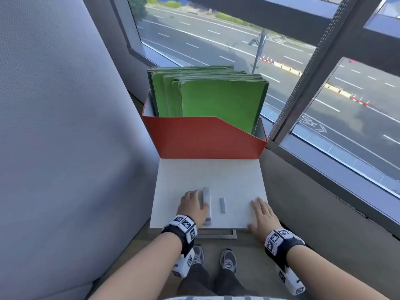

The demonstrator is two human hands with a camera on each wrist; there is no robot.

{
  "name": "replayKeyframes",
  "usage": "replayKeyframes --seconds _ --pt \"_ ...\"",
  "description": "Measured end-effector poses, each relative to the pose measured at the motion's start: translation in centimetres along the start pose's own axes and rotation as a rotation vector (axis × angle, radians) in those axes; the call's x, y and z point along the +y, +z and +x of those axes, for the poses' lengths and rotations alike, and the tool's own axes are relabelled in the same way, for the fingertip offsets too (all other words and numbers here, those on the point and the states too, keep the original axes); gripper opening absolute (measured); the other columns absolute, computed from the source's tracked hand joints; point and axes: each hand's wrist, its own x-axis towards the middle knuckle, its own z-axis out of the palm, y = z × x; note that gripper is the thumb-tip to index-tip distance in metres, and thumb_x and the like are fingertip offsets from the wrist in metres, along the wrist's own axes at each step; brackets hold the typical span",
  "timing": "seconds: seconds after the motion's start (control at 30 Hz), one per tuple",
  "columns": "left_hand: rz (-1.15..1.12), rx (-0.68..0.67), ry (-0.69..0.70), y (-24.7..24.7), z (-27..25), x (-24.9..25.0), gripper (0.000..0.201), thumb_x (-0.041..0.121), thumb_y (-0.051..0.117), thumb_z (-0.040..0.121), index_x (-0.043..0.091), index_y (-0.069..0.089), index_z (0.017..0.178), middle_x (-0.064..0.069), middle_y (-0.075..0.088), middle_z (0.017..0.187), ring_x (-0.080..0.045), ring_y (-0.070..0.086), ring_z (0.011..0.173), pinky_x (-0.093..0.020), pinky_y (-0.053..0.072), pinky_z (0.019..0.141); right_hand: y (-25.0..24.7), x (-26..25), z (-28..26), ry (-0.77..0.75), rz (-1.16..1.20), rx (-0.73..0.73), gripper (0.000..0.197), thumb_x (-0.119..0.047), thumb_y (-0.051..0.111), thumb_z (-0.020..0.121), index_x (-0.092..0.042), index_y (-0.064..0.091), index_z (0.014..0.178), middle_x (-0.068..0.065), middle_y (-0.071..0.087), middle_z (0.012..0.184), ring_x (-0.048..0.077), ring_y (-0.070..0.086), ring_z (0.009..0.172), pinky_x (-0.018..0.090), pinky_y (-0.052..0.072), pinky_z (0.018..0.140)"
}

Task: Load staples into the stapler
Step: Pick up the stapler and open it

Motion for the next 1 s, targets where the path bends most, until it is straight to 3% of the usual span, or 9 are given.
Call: replayKeyframes --seconds 0.2,0.27,0.37,0.5,0.6,0.7,0.8,0.9,1.0 --pt "-0.044 -0.039 -0.214 1.4 0.9 2.4 0.055 0.042 0.054 0.084 0.001 0.048 0.12 -0.018 0.053 0.127 -0.034 0.054 0.115 -0.04 0.047 0.094 -0.3 -0.6 -0.4 0.019 -0.004 -0.024 0.081 -0.035 0.052 0.087 -0.019 0.004 0.15 0.006 -0.006 0.161 0.024 -0.002 0.148 0.037 0.012 0.122" --pt "-0.028 -0.05 -0.234 1.5 1.2 2.4 0.051 0.039 0.053 0.084 0.0 0.049 0.117 -0.018 0.055 0.125 -0.034 0.056 0.113 -0.038 0.047 0.09 -0.8 -0.8 -0.4 0.039 0.001 -0.036 0.081 -0.031 0.053 0.086 -0.019 0.005 0.15 0.006 -0.005 0.161 0.025 -0.001 0.148 0.038 0.013 0.122" --pt "-0.066 -0.077 -0.237 1.6 1.2 2.2 0.045 0.039 0.053 0.081 0.0 0.057 0.103 -0.018 0.064 0.111 -0.034 0.065 0.096 -0.037 0.054 0.078 -1.7 -2.6 -0.2 0.05 0.072 -0.028 0.076 -0.024 0.051 0.088 -0.018 0.008 0.15 0.007 -0.001 0.161 0.026 0.005 0.148 0.04 0.016 0.121" --pt "-0.128 -0.079 -0.223 1.9 1.0 1.7 0.049 0.042 0.052 0.08 -0.001 0.056 0.103 -0.019 0.064 0.111 -0.035 0.065 0.09 -0.035 0.051 0.069 -3.2 -7.0 1.0 -0.034 0.282 -0.043 0.057 -0.022 0.045 0.095 -0.011 0.024 0.147 0.01 0.031 0.153 0.025 0.031 0.139 0.036 0.029 0.115" --pt "-0.193 -0.076 -0.21 1.7 0.4 2.1 0.051 0.042 0.051 0.084 -0.002 0.052 0.111 -0.019 0.061 0.114 -0.035 0.062 0.097 -0.032 0.044 0.069 -4.4 -10.7 1.9 -0.009 0.459 -0.14 0.048 -0.027 0.044 0.097 -0.014 0.036 0.142 0.012 0.055 0.136 0.027 0.055 0.12 0.034 0.044 0.101" --pt "-0.33 -0.053 -0.203 1.3 -0.2 2.5 0.038 0.032 0.05 0.088 -0.001 0.05 0.106 -0.018 0.062 0.104 -0.033 0.063 0.09 -0.032 0.045 0.067 -5.4 -13.5 2.9 0.047 0.571 -0.224 0.052 -0.032 0.046 0.093 -0.016 0.038 0.141 0.014 0.061 0.128 0.031 0.063 0.107 0.039 0.051 0.094" --pt "-0.498 -0.028 -0.179 1.0 -0.8 2.3 0.012 0.017 0.05 0.085 0.009 0.045 0.091 -0.005 0.056 0.083 -0.016 0.053 0.064 -0.026 0.041 0.054 -6.4 -14.9 3.7 0.089 0.546 -0.287 0.07 -0.036 0.059 0.083 -0.015 0.031 0.144 0.015 0.059 0.131 0.031 0.062 0.109 0.042 0.051 0.095" --pt "-0.723 -0.008 -0.155 0.7 -0.9 1.7 0.013 0.017 0.057 0.08 0.014 0.048 0.089 -0.008 0.062 0.09 -0.019 0.056 0.071 -0.031 0.046 0.066 -7.2 -15.5 4.3 0.083 0.425 -0.26 0.077 -0.032 0.067 0.081 -0.012 0.027 0.144 0.014 0.054 0.136 0.03 0.057 0.118 0.037 0.048 0.098" --pt "-0.969 -0.006 -0.253 0.2 -0.4 1.0 0.016 0.014 0.046 0.087 0.012 0.049 0.103 -0.01 0.061 0.094 -0.021 0.057 0.078 -0.037 0.049 0.073 -7.7 -16.0 4.4 0.043 0.355 -0.213 0.059 -0.019 0.06 0.083 -0.009 0.038 0.137 0.014 0.06 0.128 0.03 0.059 0.114 0.034 0.048 0.091"
